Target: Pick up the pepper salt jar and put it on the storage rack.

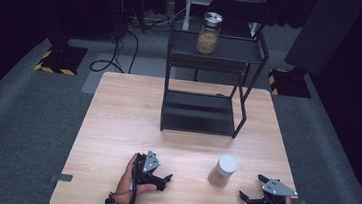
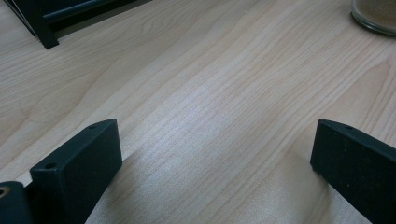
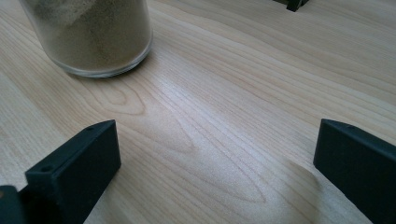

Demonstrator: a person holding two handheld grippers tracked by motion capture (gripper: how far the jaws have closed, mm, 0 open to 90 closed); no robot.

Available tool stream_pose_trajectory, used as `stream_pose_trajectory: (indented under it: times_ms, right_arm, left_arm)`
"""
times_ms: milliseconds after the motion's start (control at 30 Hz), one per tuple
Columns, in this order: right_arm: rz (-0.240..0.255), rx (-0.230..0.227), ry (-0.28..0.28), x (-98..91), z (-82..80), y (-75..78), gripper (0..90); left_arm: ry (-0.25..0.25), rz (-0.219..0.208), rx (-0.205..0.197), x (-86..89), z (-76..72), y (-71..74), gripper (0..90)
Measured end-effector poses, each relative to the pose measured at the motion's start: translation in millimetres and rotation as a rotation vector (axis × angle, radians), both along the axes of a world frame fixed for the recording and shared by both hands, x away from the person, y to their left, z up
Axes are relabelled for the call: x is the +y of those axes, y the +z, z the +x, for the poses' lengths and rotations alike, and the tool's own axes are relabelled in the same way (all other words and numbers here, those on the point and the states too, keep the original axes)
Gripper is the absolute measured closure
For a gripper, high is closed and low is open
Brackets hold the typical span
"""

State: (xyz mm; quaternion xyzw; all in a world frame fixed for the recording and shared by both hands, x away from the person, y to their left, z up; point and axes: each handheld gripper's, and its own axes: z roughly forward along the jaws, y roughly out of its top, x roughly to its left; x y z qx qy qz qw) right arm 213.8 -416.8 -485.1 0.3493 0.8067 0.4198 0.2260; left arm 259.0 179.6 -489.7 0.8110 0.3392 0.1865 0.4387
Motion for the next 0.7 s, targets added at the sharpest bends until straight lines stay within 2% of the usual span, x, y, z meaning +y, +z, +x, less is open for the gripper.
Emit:
stream_pose_trajectory:
  times_ms: [333, 433, 700]
  right_arm:
    - [0.006, 0.015, 0.005, -1.7, 2.8, 1.0, 0.3]
    - [0.019, 0.045, 0.014, -4.6, 8.4, 2.9, 0.3]
    - [0.039, 0.049, 0.028, -9.8, 9.6, 4.6, 3.4]
  left_arm:
    - [0.003, -0.001, 0.0, -0.3, -0.1, 0.0, 1.9]
    - [0.004, -0.001, 0.0, -0.5, -0.1, 0.0, 1.9]
    - [0.014, 0.001, 0.0, -1.8, -0.4, 0.2, 1.9]
